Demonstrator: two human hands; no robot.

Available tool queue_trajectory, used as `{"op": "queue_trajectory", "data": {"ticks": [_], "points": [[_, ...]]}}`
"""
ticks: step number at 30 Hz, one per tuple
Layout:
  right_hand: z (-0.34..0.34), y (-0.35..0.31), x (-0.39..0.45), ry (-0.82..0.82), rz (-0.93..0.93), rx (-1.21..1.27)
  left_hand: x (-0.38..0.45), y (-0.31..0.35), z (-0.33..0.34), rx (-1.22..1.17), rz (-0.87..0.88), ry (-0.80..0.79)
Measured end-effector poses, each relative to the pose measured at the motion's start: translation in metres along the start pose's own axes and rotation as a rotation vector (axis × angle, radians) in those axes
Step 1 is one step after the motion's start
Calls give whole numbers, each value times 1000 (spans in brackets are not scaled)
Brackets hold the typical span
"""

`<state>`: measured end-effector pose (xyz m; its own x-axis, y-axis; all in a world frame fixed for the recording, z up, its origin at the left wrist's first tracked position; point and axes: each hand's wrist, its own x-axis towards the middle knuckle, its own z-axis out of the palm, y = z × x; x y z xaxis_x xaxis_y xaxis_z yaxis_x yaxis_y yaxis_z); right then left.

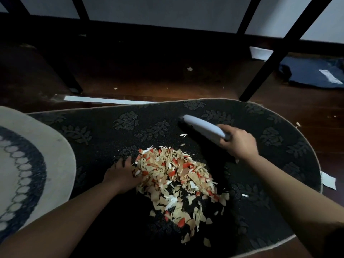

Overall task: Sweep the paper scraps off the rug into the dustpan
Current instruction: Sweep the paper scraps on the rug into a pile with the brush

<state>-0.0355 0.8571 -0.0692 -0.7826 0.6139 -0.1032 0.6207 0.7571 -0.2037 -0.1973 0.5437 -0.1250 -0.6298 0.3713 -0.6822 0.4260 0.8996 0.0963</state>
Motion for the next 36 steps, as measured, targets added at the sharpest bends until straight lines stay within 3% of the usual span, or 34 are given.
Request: {"op": "queue_trajectory", "data": {"ticks": [6, 13, 19, 25, 31, 36], "points": [[22, -46, 0, -69, -251, -35, -2, -1, -1, 5, -6, -12], [-7, -37, -18, -51, -425, -4, -2, 3, -3, -9, -5, -25], [-27, -20, -5, 73, -265, 70, -1, 2, -1, -24, 9, -6], [-1, -23, 16, -18, -88, -34, -1, 1, 0, -21, 13, -13], [17, -49, 2, -104, -288, -51, -1, 1, 1, -10, 4, -23], [-2, -49, -12, -58, -379, 22, -3, 4, -1, 3, 11, -17]]}}
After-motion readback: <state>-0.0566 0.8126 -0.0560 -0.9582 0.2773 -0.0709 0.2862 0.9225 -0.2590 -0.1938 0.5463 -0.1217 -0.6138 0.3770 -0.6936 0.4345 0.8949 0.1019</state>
